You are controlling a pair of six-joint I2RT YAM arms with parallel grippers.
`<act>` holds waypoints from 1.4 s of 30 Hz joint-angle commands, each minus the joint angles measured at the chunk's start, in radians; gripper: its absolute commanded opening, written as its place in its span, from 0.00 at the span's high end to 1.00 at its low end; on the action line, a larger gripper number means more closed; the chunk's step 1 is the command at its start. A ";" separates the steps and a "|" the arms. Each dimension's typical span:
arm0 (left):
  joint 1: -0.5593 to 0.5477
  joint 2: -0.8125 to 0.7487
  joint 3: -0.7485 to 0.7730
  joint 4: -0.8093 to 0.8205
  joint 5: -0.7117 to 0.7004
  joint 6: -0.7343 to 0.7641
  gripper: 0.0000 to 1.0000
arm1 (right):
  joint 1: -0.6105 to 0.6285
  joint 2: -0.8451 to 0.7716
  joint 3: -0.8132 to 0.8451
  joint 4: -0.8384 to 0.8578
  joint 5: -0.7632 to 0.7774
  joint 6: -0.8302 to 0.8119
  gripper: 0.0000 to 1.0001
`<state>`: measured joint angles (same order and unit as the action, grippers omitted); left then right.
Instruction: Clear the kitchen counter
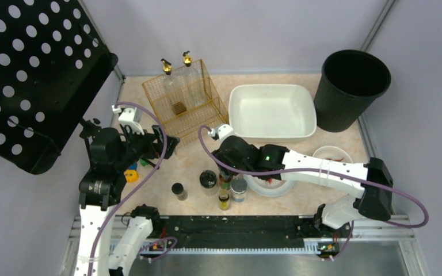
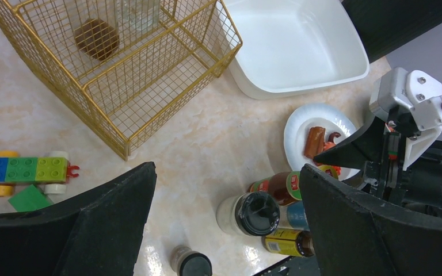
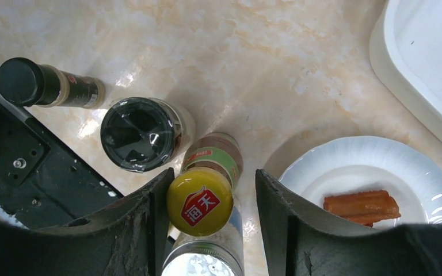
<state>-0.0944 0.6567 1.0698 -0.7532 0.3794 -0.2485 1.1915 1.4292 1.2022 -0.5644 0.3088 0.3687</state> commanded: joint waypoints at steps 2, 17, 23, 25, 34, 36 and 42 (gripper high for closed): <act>-0.005 -0.008 -0.002 0.032 0.009 0.009 0.01 | 0.020 0.037 0.060 0.025 0.010 0.000 0.51; -0.005 -0.014 -0.014 0.035 -0.005 0.011 0.01 | 0.024 0.033 0.113 0.016 0.091 -0.013 1.00; -0.005 -0.010 -0.010 0.037 -0.002 0.008 0.01 | 0.024 0.056 0.252 -0.029 0.178 -0.072 1.00; -0.005 -0.010 -0.012 0.036 -0.002 0.008 0.01 | 0.024 0.073 0.307 -0.044 0.199 -0.093 1.00; -0.005 -0.033 -0.040 0.040 -0.089 0.016 0.01 | -0.060 0.243 0.677 -0.115 0.204 -0.208 1.00; -0.005 -0.043 -0.046 0.043 -0.127 0.016 0.01 | -0.105 0.298 0.786 -0.147 0.174 -0.221 1.00; -0.005 -0.060 -0.107 0.099 -0.139 -0.022 0.02 | -0.194 0.442 1.070 -0.179 0.144 -0.242 1.00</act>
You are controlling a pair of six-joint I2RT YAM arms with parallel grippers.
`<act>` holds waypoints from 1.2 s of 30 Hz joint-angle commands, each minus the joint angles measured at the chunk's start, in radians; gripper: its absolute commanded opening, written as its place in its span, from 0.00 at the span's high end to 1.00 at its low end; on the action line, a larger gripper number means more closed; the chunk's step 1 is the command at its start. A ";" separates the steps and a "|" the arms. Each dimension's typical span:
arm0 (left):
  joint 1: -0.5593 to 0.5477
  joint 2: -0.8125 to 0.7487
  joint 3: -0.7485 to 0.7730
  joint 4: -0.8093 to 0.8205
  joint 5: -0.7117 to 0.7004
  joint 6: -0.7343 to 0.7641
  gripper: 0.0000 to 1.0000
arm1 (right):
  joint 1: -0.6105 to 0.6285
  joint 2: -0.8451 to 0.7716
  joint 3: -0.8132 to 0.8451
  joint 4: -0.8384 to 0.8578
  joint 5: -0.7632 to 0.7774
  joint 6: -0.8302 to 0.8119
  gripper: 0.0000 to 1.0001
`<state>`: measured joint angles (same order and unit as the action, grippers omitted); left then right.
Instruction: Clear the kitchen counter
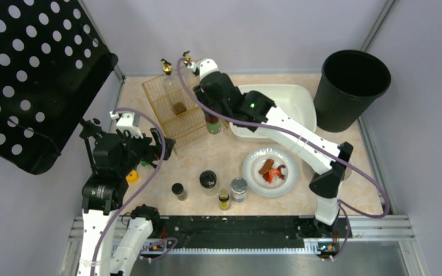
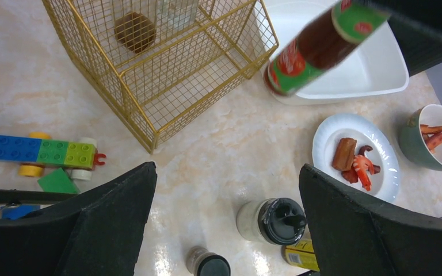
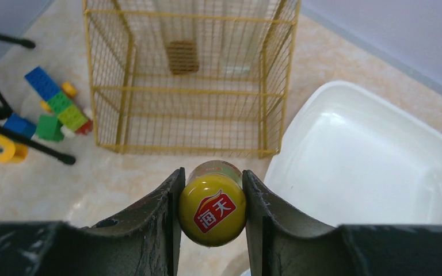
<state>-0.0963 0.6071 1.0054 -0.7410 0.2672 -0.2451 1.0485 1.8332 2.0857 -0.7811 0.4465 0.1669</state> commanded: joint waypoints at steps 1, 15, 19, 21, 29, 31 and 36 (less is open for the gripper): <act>-0.003 -0.008 -0.054 0.095 -0.024 -0.029 0.03 | -0.067 0.063 0.226 0.038 0.002 -0.041 1.00; -0.003 0.013 -0.159 0.172 0.027 -0.040 0.05 | -0.189 0.244 0.373 0.278 -0.058 -0.067 1.00; -0.003 -0.011 -0.165 0.178 0.027 -0.036 0.05 | -0.189 0.231 0.300 0.399 -0.064 -0.074 1.00; -0.003 -0.016 -0.169 0.178 0.029 -0.034 0.05 | -0.189 0.232 0.298 0.431 -0.066 -0.075 1.00; -0.003 -0.019 -0.174 0.185 0.049 -0.040 0.05 | -0.191 0.272 0.329 0.506 -0.058 -0.090 1.00; -0.003 -0.020 -0.172 0.184 0.056 -0.042 0.05 | -0.192 0.289 0.329 0.521 -0.057 -0.088 1.00; -0.003 -0.025 -0.177 0.184 0.055 -0.040 0.05 | -0.196 0.319 0.292 0.590 -0.053 -0.086 1.00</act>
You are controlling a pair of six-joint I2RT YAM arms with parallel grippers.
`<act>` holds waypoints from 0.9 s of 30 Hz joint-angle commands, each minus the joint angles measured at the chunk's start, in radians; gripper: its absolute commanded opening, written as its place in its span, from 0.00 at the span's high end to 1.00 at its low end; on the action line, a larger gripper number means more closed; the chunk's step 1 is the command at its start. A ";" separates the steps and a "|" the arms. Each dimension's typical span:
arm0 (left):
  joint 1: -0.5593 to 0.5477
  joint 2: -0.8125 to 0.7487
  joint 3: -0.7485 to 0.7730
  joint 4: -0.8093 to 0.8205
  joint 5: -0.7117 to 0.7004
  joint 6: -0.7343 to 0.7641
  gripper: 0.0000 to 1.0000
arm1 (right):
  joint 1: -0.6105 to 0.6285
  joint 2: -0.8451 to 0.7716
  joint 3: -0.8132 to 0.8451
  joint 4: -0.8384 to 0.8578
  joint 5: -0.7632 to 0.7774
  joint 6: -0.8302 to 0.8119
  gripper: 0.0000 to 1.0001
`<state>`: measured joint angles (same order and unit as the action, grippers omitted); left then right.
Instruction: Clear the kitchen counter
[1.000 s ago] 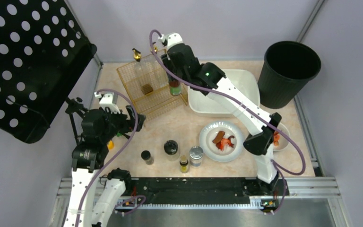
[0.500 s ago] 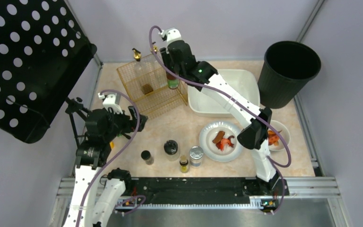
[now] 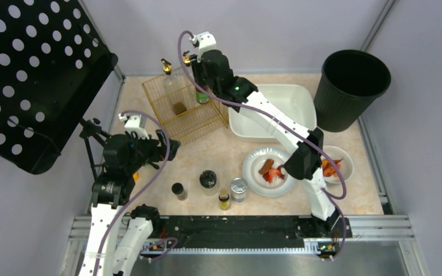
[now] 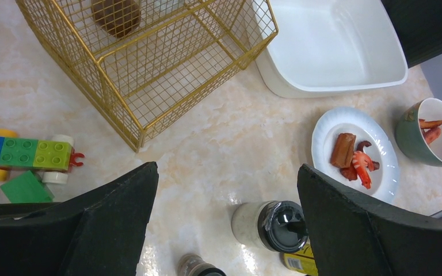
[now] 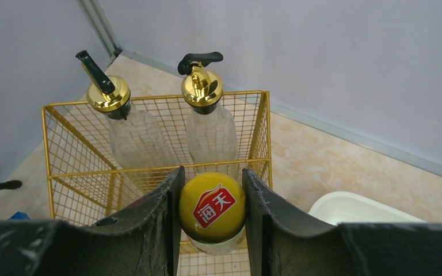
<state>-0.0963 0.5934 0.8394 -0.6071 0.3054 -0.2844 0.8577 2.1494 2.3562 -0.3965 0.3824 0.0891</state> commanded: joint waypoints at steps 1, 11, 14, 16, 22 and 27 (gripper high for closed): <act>-0.003 -0.014 -0.012 0.050 0.017 -0.001 0.05 | -0.007 0.004 -0.011 0.247 0.013 -0.012 1.00; -0.005 -0.010 -0.015 0.049 0.011 0.004 0.05 | -0.028 0.061 -0.077 0.385 0.014 -0.021 1.00; -0.005 -0.006 -0.016 0.049 0.012 0.004 0.05 | -0.034 0.058 -0.081 0.421 0.020 -0.019 1.00; -0.005 -0.005 -0.015 0.049 0.012 0.003 0.05 | -0.037 0.053 -0.073 0.431 0.027 -0.019 1.00; -0.005 -0.003 -0.014 0.049 0.015 0.002 0.05 | -0.041 0.047 -0.054 0.450 0.026 -0.027 1.00; -0.005 -0.004 -0.014 0.045 0.015 0.002 0.05 | -0.041 0.052 -0.071 0.514 0.025 -0.032 1.00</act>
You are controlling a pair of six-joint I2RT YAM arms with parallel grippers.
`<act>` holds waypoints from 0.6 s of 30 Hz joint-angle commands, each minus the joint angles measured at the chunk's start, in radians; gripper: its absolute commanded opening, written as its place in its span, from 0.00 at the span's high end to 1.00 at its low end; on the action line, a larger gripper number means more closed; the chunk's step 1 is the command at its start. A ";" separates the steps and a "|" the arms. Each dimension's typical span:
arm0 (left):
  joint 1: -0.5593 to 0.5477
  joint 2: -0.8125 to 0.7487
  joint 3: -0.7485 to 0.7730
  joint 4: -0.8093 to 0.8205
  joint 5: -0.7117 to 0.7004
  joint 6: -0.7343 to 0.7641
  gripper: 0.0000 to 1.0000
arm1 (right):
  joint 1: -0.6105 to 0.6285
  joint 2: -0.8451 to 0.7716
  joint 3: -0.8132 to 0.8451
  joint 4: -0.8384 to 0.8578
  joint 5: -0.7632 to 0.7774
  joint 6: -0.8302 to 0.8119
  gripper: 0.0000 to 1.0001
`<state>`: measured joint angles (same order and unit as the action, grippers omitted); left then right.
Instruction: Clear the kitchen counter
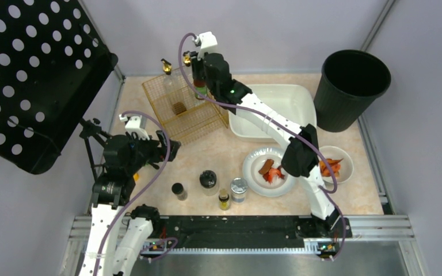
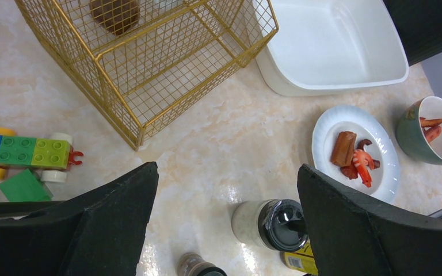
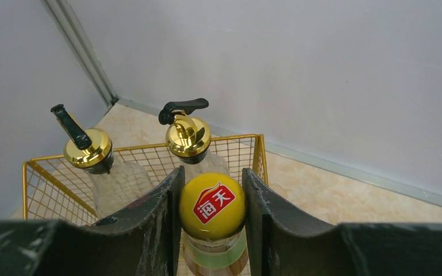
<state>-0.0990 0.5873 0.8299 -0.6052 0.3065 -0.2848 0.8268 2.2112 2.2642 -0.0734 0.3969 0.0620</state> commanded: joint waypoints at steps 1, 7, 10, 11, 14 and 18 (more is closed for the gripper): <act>-0.002 0.003 -0.006 0.043 0.014 0.003 0.05 | -0.010 -0.006 0.023 0.200 0.011 -0.007 1.00; -0.004 0.002 -0.010 0.041 0.011 0.006 0.05 | -0.011 0.011 0.008 0.255 0.016 -0.029 1.00; -0.005 0.001 -0.010 0.041 0.006 0.006 0.05 | -0.011 0.001 -0.040 0.281 0.021 -0.029 1.00; -0.005 0.001 -0.011 0.041 0.008 0.007 0.05 | -0.011 -0.008 -0.073 0.301 0.022 -0.028 1.00; -0.008 0.001 -0.011 0.041 0.007 0.006 0.05 | -0.011 -0.040 -0.218 0.389 0.027 -0.034 1.00; -0.010 0.001 -0.011 0.041 0.008 0.006 0.05 | -0.011 -0.058 -0.329 0.456 0.030 -0.030 1.00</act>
<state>-0.1013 0.5873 0.8261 -0.6052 0.3061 -0.2848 0.8261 2.2333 1.9884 0.1806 0.4038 0.0422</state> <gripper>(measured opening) 0.950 0.380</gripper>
